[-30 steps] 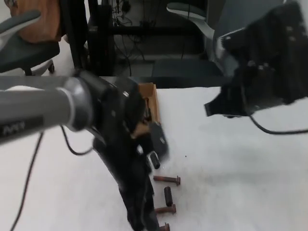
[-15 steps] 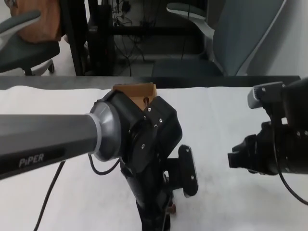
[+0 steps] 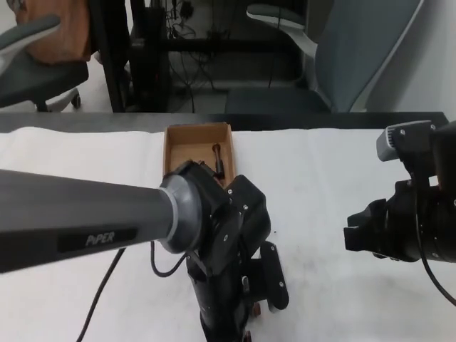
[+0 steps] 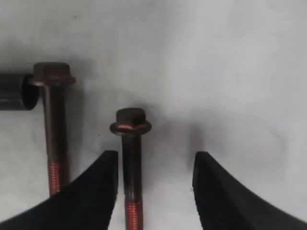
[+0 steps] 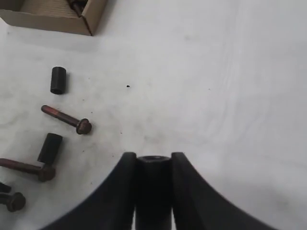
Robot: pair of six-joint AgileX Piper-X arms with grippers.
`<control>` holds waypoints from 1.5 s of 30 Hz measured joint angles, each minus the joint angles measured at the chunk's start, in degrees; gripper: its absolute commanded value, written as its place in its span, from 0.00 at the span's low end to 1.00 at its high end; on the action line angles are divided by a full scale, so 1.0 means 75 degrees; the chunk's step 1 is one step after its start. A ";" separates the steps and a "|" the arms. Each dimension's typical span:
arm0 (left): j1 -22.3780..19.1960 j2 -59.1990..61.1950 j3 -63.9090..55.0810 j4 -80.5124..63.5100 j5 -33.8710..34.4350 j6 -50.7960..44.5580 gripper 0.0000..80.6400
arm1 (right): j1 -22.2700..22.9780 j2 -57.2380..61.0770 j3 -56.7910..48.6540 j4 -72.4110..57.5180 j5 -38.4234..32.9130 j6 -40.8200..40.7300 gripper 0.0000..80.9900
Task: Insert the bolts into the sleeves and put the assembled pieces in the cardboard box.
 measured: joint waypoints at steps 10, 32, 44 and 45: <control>-0.0010 0.0173 -0.0070 -0.0165 0.0000 -0.0278 0.57 | 0.0000 0.0000 0.0000 0.0000 0.0000 0.0000 0.01; -0.0031 0.0168 -0.0313 -0.0951 0.0190 -0.1492 0.02 | 0.0141 -0.0892 0.0613 -0.0911 -0.1111 -0.0861 0.01; -0.0031 -0.3851 0.0922 -0.3979 -0.0110 -0.3982 0.02 | 0.1244 -0.4059 0.2170 -0.1642 -0.1365 -0.1749 0.01; -0.0031 -0.4297 0.1271 -0.4414 -0.0192 -0.4229 0.02 | 0.1326 -0.4254 0.2309 -0.1677 -0.1312 -0.1698 0.01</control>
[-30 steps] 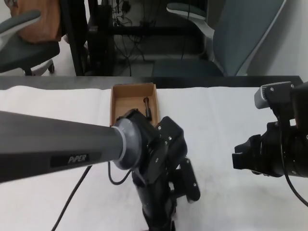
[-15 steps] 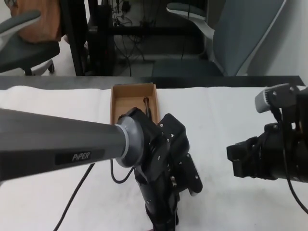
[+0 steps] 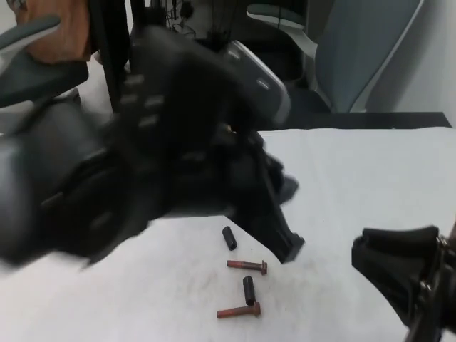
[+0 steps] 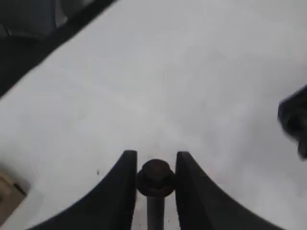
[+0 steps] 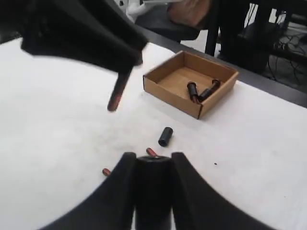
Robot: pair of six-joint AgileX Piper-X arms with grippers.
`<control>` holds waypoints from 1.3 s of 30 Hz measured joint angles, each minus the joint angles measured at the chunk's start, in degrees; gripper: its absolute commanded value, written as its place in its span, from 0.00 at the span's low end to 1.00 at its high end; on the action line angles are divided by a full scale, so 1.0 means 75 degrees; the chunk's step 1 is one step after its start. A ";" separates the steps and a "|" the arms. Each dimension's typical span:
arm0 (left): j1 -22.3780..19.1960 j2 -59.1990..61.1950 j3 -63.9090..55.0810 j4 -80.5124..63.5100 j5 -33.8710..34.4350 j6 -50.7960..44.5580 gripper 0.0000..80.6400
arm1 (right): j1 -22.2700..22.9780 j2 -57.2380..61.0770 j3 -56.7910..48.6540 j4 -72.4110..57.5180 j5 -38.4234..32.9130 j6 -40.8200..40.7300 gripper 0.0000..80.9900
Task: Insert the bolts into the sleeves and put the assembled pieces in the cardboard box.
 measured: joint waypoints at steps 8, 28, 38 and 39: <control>-0.0099 -0.2718 0.3213 -0.4789 -0.0547 -0.2082 0.02 | 0.1167 -0.0344 0.0376 -0.0591 0.0427 0.0195 0.01; -0.1386 -0.1544 0.4113 -0.7875 -0.1447 -0.2819 0.02 | 0.3864 0.3144 0.1237 -0.6314 0.3662 -0.0628 0.01; -0.1386 -0.1544 0.4113 -0.7666 -0.1445 -0.2819 0.02 | 0.3871 0.3163 0.1237 -0.6847 0.4001 -0.0947 0.01; -0.1386 -0.1544 0.4113 -0.7612 -0.1445 -0.2819 0.02 | 0.3871 0.3163 0.1237 -0.6910 0.4001 -0.0947 0.01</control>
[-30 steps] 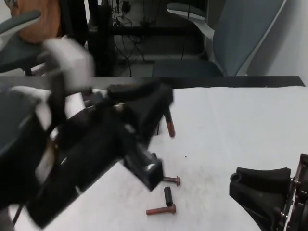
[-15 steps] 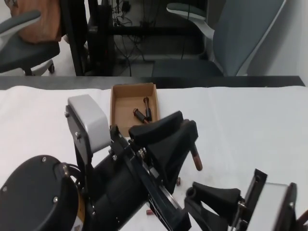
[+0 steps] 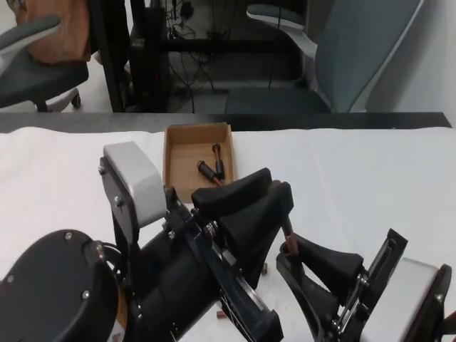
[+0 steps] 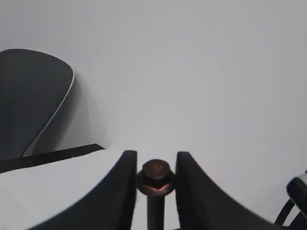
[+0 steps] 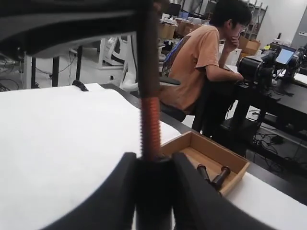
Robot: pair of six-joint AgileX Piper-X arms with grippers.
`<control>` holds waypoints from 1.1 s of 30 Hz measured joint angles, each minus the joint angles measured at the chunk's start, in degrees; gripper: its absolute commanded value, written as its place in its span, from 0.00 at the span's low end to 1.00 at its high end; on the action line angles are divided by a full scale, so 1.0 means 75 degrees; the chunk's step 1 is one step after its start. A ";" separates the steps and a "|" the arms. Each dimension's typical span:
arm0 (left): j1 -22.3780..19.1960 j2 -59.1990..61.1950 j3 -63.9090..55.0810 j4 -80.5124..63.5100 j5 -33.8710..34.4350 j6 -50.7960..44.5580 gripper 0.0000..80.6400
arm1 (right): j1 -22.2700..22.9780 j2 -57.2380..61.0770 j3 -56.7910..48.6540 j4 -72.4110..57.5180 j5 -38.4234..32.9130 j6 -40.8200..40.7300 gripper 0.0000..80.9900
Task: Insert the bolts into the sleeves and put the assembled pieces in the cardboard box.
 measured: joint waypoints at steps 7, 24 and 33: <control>0.0000 0.0000 0.0000 0.0084 -0.0017 0.0062 0.02 | 0.0000 0.0052 0.0048 -0.0203 -0.0004 -0.0055 0.01; -0.0009 0.0000 -0.0016 0.0251 0.0051 0.0463 0.02 | 0.0013 -0.0497 0.0079 -0.0323 -0.0317 -0.0088 0.01; -0.0009 0.0000 -0.0016 0.0250 0.0693 0.0214 0.70 | 0.0013 -0.0589 0.0079 -0.0319 -0.0383 -0.0105 0.01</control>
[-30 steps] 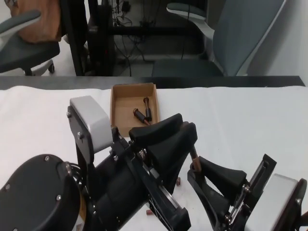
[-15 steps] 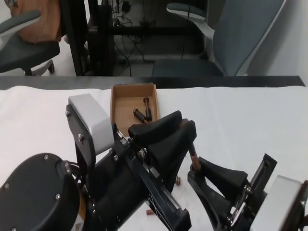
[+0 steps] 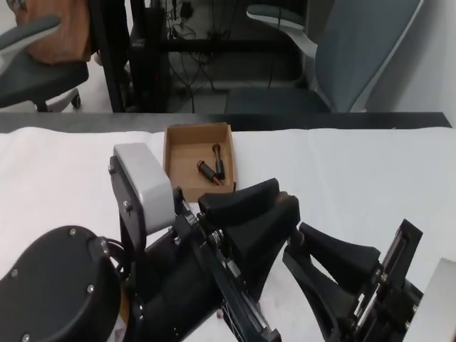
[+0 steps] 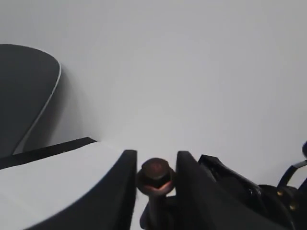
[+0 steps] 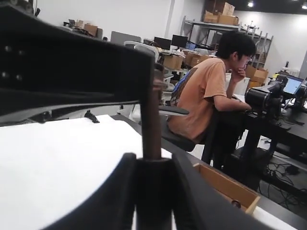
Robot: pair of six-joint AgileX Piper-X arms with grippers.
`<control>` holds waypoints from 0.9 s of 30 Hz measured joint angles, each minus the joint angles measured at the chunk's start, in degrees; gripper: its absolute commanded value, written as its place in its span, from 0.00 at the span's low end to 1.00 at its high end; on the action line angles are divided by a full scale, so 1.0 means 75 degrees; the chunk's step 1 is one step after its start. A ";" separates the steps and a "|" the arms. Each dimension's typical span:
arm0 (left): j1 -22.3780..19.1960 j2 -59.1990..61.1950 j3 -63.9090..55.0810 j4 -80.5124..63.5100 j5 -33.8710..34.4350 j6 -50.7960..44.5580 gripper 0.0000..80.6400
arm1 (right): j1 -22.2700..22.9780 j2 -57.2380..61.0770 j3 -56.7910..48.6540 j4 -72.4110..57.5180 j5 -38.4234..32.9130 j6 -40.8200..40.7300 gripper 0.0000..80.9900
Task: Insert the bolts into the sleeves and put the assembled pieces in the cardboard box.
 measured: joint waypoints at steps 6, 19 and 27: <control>0.0000 0.0000 0.0018 0.0752 0.0084 -0.0710 0.87 | 0.0000 -0.0018 -0.0014 -0.0169 -0.0064 0.0000 0.01; 0.0032 -0.0591 0.0018 0.0566 0.0083 -0.0250 0.87 | -0.0790 0.0153 -0.0600 0.1176 0.0540 -0.0059 0.01; 0.1849 -0.0306 -0.0406 0.5469 0.0957 0.1695 0.70 | -0.3024 0.1346 -0.2581 0.2665 -0.1902 0.0485 0.01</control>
